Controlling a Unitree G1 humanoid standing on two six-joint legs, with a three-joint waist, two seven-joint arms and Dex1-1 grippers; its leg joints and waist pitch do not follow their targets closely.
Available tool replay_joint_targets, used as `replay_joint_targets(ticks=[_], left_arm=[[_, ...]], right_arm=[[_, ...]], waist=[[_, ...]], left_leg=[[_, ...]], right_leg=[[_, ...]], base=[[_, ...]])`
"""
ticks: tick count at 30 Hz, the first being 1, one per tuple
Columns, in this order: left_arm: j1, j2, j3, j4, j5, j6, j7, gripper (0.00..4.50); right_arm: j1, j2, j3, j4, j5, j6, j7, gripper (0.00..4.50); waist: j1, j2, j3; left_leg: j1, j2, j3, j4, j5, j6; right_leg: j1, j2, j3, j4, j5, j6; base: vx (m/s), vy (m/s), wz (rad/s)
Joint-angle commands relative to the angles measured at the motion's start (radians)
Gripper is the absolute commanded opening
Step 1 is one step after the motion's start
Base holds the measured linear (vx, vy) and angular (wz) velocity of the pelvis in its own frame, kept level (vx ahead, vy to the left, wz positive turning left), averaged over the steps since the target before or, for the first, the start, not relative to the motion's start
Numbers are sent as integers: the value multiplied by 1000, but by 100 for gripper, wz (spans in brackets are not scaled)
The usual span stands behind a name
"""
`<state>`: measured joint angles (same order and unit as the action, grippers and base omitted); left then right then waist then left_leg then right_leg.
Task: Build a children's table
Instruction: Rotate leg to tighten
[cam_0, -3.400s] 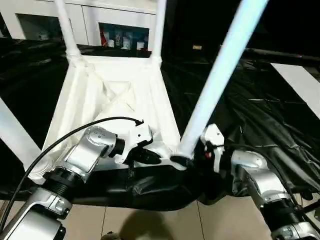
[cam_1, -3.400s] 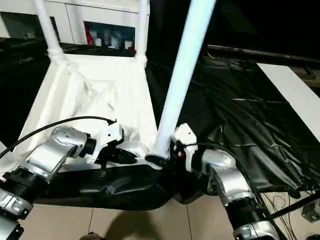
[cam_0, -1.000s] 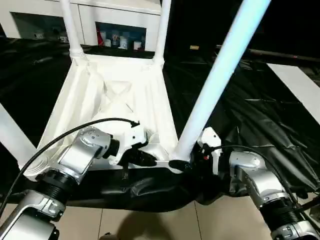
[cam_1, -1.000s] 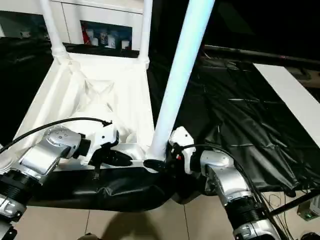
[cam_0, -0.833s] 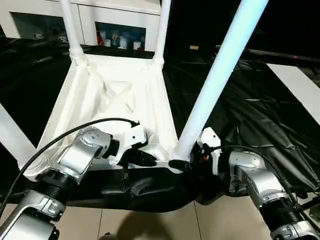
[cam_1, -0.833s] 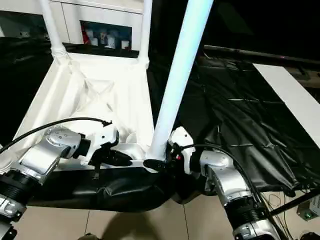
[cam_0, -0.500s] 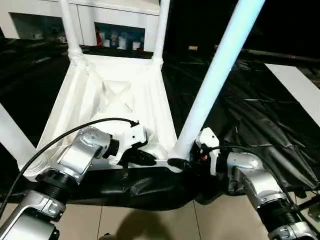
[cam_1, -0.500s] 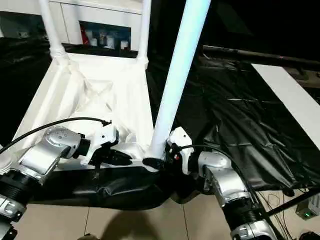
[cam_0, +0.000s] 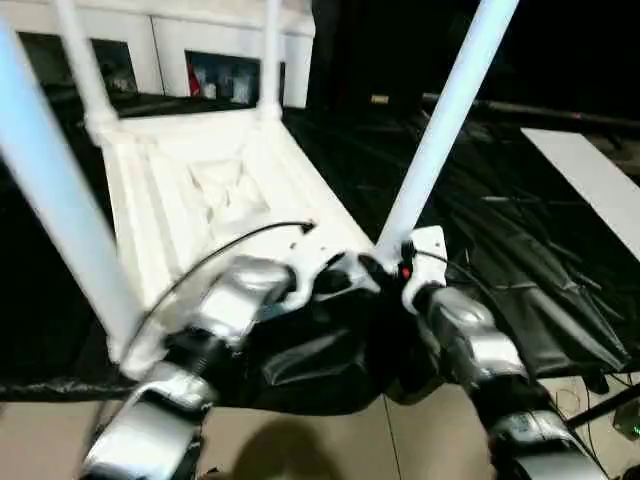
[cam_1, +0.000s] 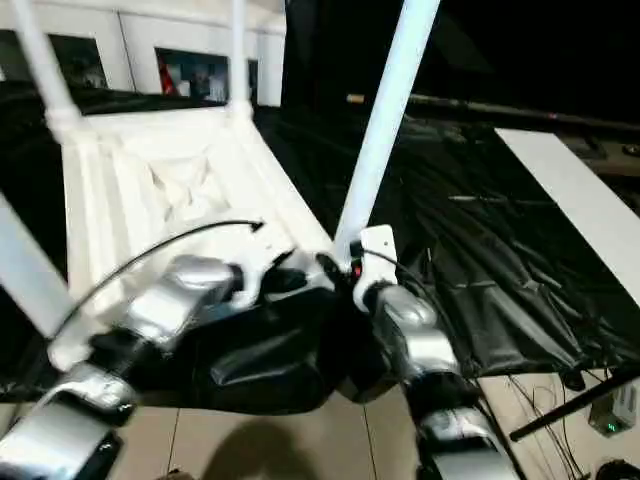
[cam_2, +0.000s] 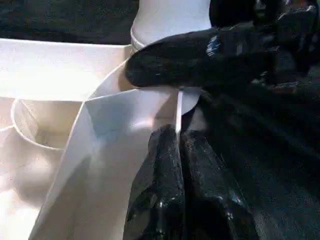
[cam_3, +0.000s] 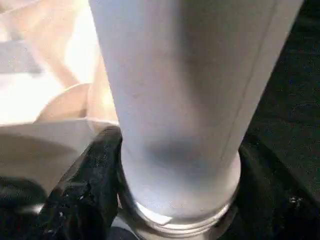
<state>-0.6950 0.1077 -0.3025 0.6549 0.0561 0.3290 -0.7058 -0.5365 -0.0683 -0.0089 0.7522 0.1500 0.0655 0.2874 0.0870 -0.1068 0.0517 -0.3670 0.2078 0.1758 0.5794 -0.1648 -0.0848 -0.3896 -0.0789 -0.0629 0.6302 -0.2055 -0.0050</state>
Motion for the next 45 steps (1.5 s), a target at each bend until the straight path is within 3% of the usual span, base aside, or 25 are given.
replay_joint_targets(ticks=[1,4,5,12,15,20,24,28,30,32,37,39,45], left_arm=[[-9,-17,15,31,2,-24,53,0],[-7,1,1,29,11,-34,21,0],[-5,5,0,26,10,-35,11,0],[35,97,-51,-37,25,-15,-134,0],[53,138,-75,-80,25,-1,-202,0],[95,264,-138,-191,29,13,-379,0],[110,312,-147,-224,38,7,-420,0],[111,311,-135,-234,16,67,-431,0],[112,308,-132,-243,16,67,-421,54],[112,304,-132,-241,27,49,-401,54],[107,288,-112,-230,18,47,-374,54],[106,284,-102,-227,14,42,-366,19],[112,259,-56,-225,-20,11,-335,7]], right_arm=[[-1,12,25,21,-27,-10,-2,272],[4,17,25,10,-12,-20,51,272],[6,17,21,5,-4,-20,63,328],[39,-63,63,-67,-4,-33,236,389],[71,-109,84,-120,2,-34,337,389],[126,-192,97,-228,38,-6,486,389],[135,-215,102,-261,45,7,529,389],[139,-222,117,-271,36,10,548,391],[141,-221,125,-275,30,11,550,391],[141,-219,128,-278,26,13,554,391],[146,-222,134,-295,26,27,567,391],[148,-226,139,-299,25,27,573,391],[154,-234,145,-305,26,27,592,391]], waist=[[-1,7,-62],[1,7,-63],[1,7,-62],[0,6,-56],[-1,7,-55],[-1,8,-57],[-1,8,-54],[0,9,-53],[0,8,-52],[-1,7,-53],[1,7,-54],[1,6,-53],[1,4,-52]], left_leg=[[9,23,-3,-64,-201,-21],[7,22,-1,-62,-161,5],[6,22,-2,-63,-161,8],[7,27,-4,-69,-222,3],[8,30,-5,-70,-234,5],[8,29,-3,-68,-185,20],[11,30,-2,-70,-204,15],[14,31,-2,-72,-229,-1],[12,31,-3,-73,-235,-5],[10,30,-4,-73,-235,-4],[11,30,-2,-71,-224,-1],[11,30,-4,-72,-232,-3],[9,30,-5,-73,-247,-5]], right_leg=[[36,-63,46,-86,-190,-144],[40,-59,46,-78,-106,-158],[41,-60,45,-77,-105,-160],[37,-64,45,-91,-233,-144],[35,-64,46,-92,-244,-146],[39,-60,45,-80,-143,-182],[36,-61,46,-83,-170,-185],[33,-62,47,-85,-209,-185],[34,-62,47,-87,-227,-178],[34,-63,47,-89,-244,-163],[33,-61,47,-87,-217,-172],[34,-62,47,-89,-237,-165],[32,-64,46,-95,-284,-151]], base=[[0,0,0],[0,0,0],[0,0,0],[0,0,0],[0,0,0],[0,0,0],[0,0,0],[0,0,0],[0,0,0],[0,0,0],[0,0,0],[0,0,0],[0,0,0]])
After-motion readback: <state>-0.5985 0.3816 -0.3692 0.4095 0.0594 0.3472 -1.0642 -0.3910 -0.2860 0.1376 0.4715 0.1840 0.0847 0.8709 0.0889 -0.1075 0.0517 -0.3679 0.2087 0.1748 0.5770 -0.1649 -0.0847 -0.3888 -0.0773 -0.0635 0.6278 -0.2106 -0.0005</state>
